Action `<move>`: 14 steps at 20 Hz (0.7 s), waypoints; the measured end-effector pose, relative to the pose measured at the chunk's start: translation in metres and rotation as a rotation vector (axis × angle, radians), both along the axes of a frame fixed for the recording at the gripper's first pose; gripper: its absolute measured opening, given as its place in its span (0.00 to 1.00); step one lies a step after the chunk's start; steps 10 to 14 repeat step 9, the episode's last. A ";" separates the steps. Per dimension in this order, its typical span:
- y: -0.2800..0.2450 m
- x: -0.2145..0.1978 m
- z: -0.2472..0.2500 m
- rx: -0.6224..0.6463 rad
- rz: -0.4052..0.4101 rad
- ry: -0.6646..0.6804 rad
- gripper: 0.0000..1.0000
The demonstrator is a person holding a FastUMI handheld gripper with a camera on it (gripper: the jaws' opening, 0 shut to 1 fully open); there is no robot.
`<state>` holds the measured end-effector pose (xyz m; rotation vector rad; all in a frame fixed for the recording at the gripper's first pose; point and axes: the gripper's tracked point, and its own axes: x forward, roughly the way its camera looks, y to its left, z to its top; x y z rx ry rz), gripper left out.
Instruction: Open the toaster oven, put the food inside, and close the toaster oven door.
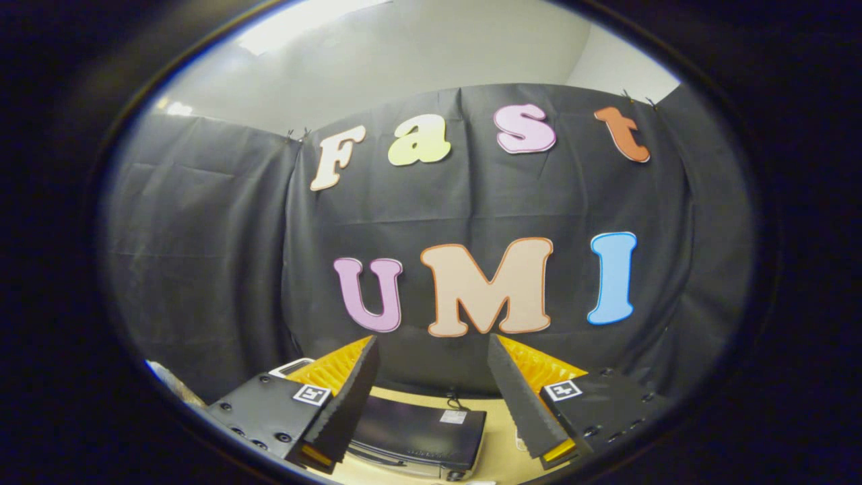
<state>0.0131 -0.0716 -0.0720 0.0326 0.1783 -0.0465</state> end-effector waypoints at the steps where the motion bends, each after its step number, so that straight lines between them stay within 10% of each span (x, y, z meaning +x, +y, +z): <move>1: -0.003 0.000 0.003 0.002 -0.003 -0.001 0.99; 14: -0.047 -0.005 0.022 -0.033 -0.028 -0.032 0.98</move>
